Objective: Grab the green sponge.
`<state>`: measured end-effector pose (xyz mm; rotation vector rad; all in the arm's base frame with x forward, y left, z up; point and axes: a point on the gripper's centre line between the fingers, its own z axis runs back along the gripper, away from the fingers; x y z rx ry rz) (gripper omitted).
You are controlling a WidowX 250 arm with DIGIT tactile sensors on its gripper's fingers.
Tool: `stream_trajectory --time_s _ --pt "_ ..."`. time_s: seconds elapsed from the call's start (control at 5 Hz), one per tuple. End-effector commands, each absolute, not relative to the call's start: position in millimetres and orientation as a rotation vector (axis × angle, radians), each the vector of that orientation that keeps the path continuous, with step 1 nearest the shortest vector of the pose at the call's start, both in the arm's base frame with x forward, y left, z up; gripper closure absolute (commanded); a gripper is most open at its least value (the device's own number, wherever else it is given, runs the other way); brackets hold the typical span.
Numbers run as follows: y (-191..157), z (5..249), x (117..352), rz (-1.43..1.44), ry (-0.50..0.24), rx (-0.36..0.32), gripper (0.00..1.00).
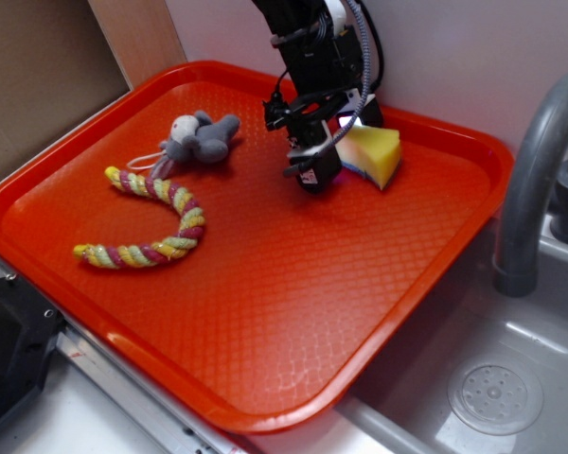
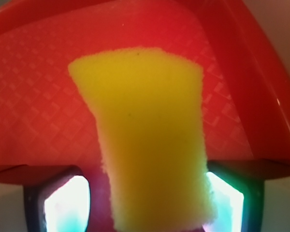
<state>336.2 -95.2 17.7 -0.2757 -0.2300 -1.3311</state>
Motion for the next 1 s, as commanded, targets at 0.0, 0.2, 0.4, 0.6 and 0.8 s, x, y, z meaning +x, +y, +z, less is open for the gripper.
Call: stream_trajectory --time_s 0.0,0.2,0.4,0.6,0.8 --pt "-135.5 25.4 329.1 -1.493 -0.282 -0.258 0.0" --pt "-138.1 27.1 322.9 -1.566 -0.312 -0.252 0.09" --pt "-138.9 26.8 320.1 -1.583 -0.32 -0.278 1.0" --pt "-138.3 24.4 318.6 -1.572 -0.308 -0.276 1.0" --pt "-138.2 22.8 317.2 -1.562 -0.293 -0.265 1.0"
